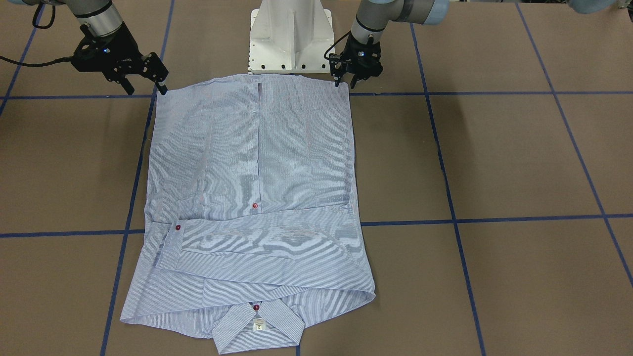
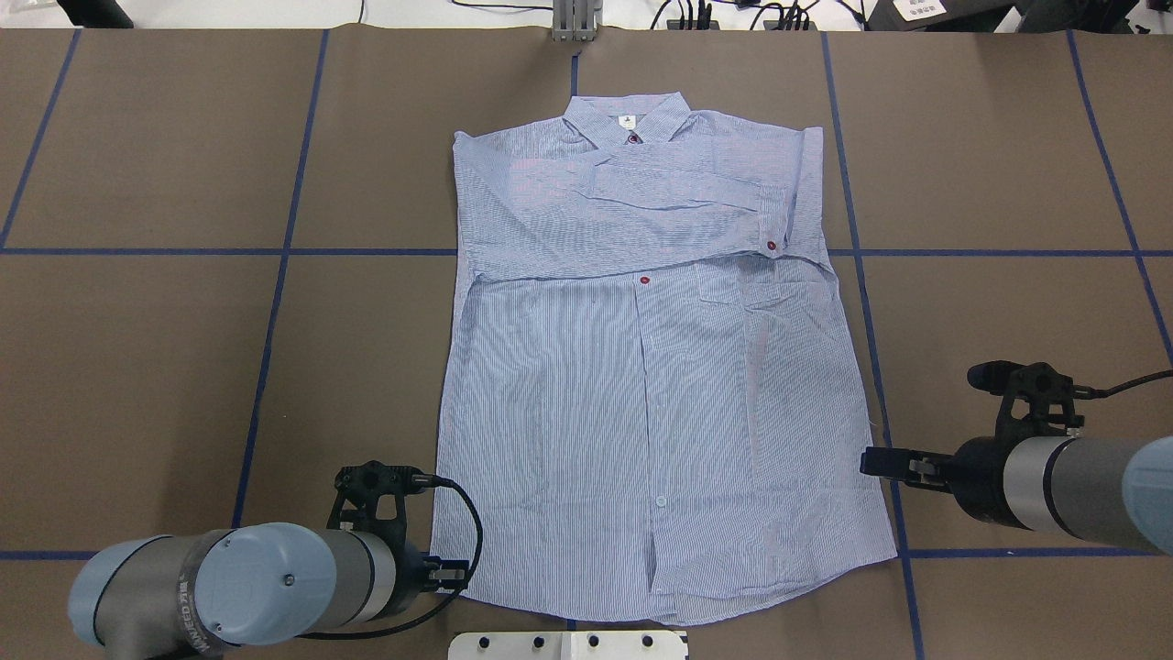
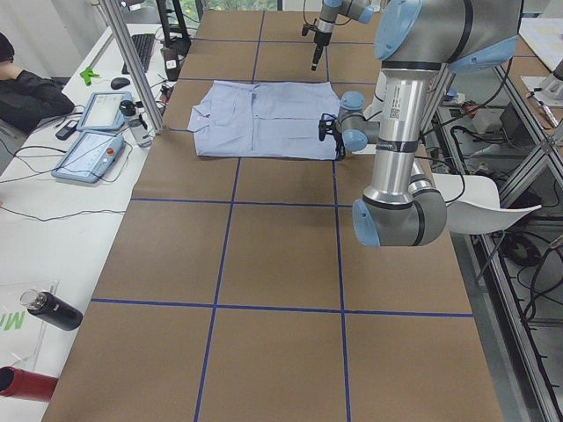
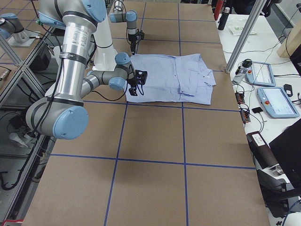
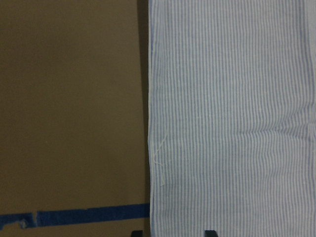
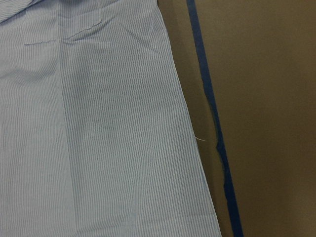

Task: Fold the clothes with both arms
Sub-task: 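Position both grippers at the hem corners nearest the robot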

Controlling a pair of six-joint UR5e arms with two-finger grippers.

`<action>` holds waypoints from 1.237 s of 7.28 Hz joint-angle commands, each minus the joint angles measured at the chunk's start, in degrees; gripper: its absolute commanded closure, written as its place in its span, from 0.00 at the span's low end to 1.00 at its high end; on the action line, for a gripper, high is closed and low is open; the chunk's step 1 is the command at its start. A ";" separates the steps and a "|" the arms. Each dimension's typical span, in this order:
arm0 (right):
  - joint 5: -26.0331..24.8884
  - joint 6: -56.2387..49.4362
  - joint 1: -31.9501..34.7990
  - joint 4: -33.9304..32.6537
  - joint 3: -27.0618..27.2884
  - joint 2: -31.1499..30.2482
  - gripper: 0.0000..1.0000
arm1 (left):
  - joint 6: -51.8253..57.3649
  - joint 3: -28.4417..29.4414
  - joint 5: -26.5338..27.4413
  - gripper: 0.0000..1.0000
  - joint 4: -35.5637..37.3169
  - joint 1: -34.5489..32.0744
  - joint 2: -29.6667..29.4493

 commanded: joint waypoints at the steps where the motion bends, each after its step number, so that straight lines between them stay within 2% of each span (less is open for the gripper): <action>1: 0.00 0.00 -0.03 0.00 0.26 0.00 0.00 | 0.00 0.28 -0.08 0.48 -0.02 0.20 -0.04; 9: 0.00 0.00 -0.03 0.09 0.35 -0.35 0.00 | 0.35 1.51 -0.08 0.52 0.15 0.20 -0.92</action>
